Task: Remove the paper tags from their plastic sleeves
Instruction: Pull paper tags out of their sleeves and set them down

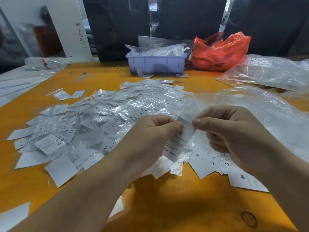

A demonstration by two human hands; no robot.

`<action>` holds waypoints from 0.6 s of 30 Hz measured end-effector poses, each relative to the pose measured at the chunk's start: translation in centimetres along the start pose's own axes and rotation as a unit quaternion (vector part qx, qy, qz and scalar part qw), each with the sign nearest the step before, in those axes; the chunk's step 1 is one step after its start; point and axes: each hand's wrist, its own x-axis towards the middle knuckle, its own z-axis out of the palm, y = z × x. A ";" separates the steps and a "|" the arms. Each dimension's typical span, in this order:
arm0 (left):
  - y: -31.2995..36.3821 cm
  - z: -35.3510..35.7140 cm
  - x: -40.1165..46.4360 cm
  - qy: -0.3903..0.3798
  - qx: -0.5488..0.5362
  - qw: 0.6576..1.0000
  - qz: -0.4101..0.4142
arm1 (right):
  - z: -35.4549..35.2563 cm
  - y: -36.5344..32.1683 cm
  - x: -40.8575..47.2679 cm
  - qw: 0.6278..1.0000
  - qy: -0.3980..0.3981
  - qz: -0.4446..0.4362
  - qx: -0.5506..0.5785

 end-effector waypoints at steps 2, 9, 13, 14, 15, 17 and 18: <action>0.0 0.0 0.0 -0.004 -0.006 1.000 -0.005 | 0.0 -0.1 -0.1 1.000 -0.002 0.006 0.020; -0.1 0.1 -0.2 -0.067 -0.022 0.997 0.007 | -0.1 -0.2 0.0 0.998 0.001 0.033 0.062; -0.1 0.1 -0.2 -0.091 0.003 0.996 0.012 | -0.3 -0.1 0.1 0.997 -0.005 0.040 0.071; -0.1 0.1 -0.3 -0.093 0.009 0.996 0.013 | -0.3 -0.1 0.1 0.997 -0.009 0.041 0.072; 0.0 0.1 -0.3 -0.094 0.014 0.995 0.012 | -0.3 -0.1 0.1 0.996 -0.013 0.042 0.072; 0.0 0.1 -0.3 -0.090 0.015 0.996 0.008 | -0.3 -0.1 0.1 0.996 -0.025 0.044 0.070; 0.0 0.1 -0.2 -0.087 0.012 0.996 0.005 | -0.4 -0.1 0.1 0.996 -0.030 0.044 0.068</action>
